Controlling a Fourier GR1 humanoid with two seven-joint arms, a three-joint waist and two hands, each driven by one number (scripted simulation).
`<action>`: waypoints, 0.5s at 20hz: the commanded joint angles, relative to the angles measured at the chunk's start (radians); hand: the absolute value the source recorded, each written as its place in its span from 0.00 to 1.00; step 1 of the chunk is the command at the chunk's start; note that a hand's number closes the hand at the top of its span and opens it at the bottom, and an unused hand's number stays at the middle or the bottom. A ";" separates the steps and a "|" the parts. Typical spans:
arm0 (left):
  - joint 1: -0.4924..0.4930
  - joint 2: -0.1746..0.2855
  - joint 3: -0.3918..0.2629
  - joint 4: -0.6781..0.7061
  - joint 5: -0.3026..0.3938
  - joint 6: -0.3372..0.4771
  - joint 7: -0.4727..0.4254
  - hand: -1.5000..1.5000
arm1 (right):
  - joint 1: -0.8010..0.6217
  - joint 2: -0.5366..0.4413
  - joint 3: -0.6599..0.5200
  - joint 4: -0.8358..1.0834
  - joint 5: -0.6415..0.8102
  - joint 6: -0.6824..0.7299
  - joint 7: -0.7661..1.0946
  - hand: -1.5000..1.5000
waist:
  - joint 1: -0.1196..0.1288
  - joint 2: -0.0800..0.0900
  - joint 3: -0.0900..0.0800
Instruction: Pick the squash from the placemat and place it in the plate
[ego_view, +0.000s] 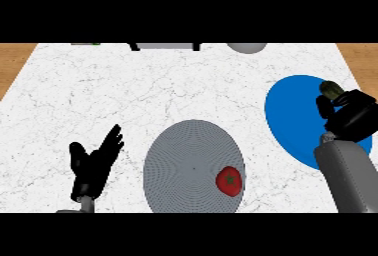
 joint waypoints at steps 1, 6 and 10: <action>0.031 0.041 0.038 -0.010 0.030 -0.051 -0.021 0.50 | 0.013 -0.103 0.001 0.058 -0.240 -0.087 -0.134 1.00 | 0.005 0.000 0.000; -0.033 -0.016 -0.004 -0.015 -0.011 0.016 0.015 0.50 | -0.045 -0.106 -0.024 0.211 -0.406 0.246 -0.123 0.00 | 0.024 0.009 0.004; -0.042 0.018 0.018 -0.030 0.020 -0.025 0.053 0.50 | -0.051 -0.094 -0.085 0.266 -0.619 0.218 -0.411 0.00 | 0.027 0.009 0.005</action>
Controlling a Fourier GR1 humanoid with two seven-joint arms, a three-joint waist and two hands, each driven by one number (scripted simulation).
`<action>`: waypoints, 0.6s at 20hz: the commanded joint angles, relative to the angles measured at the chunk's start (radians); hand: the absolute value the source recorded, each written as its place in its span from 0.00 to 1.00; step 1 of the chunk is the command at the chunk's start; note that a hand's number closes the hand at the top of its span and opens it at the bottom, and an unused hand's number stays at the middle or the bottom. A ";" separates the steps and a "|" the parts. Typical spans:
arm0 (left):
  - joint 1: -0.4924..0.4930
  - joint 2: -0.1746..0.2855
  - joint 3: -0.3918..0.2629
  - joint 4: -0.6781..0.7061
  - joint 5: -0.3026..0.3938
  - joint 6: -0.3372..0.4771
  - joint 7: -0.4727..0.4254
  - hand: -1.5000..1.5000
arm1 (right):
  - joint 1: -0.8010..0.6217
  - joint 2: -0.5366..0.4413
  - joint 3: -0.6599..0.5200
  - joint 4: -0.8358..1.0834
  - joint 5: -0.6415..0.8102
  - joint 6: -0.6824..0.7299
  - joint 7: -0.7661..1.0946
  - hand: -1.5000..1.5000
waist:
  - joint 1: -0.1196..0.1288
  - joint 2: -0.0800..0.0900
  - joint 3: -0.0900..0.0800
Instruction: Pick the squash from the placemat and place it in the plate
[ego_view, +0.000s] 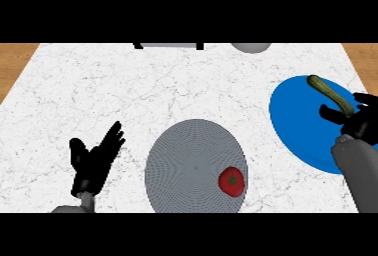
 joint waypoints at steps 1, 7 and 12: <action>-0.008 0.016 0.018 -0.024 0.021 -0.015 0.024 0.50 | -0.027 0.014 -0.048 0.101 -0.178 0.040 -0.239 0.00 | 0.015 0.004 0.002; 0.027 0.004 0.006 -0.007 0.010 -0.020 -0.017 0.50 | -0.004 -0.010 -0.210 -0.012 -0.421 0.037 -0.602 0.00 | 0.000 0.000 0.002; 0.054 0.004 -0.007 -0.007 -0.008 -0.022 -0.029 0.50 | 0.033 0.049 -0.368 -0.005 -0.614 0.046 -0.879 0.00 | -0.004 -0.002 0.001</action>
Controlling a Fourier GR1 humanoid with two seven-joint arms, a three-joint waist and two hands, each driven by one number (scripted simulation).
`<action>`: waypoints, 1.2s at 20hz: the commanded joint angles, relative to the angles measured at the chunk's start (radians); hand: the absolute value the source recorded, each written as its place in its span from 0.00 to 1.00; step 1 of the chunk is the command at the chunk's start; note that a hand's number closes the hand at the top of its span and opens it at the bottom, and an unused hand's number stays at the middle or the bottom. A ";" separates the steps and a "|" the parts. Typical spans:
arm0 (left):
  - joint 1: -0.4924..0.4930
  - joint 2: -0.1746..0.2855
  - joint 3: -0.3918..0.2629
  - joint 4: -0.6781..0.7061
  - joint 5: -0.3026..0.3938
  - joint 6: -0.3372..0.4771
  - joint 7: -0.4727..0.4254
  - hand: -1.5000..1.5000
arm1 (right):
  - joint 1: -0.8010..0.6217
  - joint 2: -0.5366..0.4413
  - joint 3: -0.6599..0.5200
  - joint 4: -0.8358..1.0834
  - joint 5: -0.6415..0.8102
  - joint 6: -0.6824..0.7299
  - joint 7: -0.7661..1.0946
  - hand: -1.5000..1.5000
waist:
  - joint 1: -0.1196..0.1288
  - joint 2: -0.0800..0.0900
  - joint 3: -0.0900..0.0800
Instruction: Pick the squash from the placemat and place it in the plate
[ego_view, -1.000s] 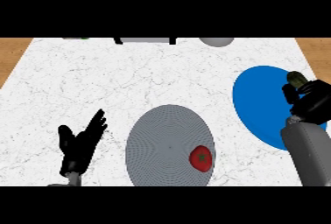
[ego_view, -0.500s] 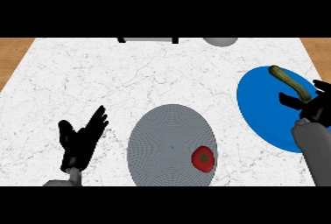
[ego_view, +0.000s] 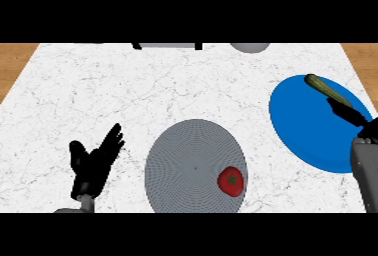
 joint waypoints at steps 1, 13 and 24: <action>-0.037 -0.009 0.017 0.032 -0.003 0.017 0.010 0.50 | 0.028 0.028 -0.124 -0.025 -0.168 0.045 -0.186 0.00 | -0.015 -0.005 -0.003; 0.005 0.027 0.039 -0.051 0.012 -0.012 0.065 0.50 | 0.492 0.122 -0.086 -0.426 -0.350 0.452 -0.284 0.00 | -0.030 -0.013 -0.006; -0.009 -0.019 0.048 0.085 -0.016 -0.021 -0.058 0.50 | 0.866 0.237 0.095 -0.885 -0.175 0.406 -0.104 0.00 | -0.027 -0.011 -0.007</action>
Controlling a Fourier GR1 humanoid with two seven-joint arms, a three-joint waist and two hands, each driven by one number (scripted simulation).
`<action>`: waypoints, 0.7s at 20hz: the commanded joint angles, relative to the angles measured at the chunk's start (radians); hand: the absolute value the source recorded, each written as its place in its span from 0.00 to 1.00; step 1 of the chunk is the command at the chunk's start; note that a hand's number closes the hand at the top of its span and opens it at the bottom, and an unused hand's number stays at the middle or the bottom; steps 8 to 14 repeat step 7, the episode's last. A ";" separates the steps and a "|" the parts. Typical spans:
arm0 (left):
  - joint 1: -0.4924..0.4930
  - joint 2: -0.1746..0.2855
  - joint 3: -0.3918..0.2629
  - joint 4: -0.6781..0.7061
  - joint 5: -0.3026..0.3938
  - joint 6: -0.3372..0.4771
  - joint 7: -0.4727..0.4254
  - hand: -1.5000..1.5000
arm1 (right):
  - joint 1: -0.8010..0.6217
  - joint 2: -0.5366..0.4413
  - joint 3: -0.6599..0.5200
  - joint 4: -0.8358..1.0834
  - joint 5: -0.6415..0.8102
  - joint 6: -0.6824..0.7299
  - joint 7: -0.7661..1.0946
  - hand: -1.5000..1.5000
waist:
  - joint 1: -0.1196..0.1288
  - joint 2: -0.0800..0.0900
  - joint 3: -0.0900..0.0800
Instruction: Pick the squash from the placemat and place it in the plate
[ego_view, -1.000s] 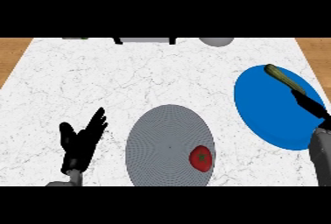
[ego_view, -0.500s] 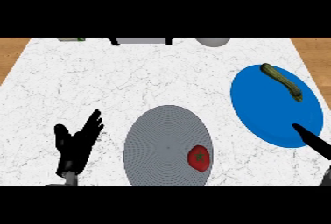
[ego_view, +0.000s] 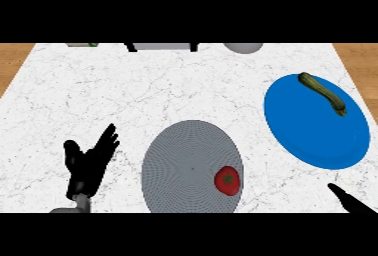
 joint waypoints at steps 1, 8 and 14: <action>0.015 -0.008 -0.004 -0.004 -0.012 -0.016 -0.011 0.50 | 0.044 0.066 0.040 -0.029 0.067 -0.031 -0.009 0.00 | 0.006 0.001 0.000; 0.021 -0.044 -0.020 -0.019 -0.040 0.015 -0.004 0.50 | 0.176 0.111 0.041 -0.138 0.086 -0.005 -0.013 0.00 | 0.004 0.001 0.000; 0.021 -0.044 -0.020 -0.019 -0.040 0.015 -0.004 0.50 | 0.176 0.111 0.041 -0.138 0.086 -0.005 -0.013 0.00 | 0.004 0.001 0.000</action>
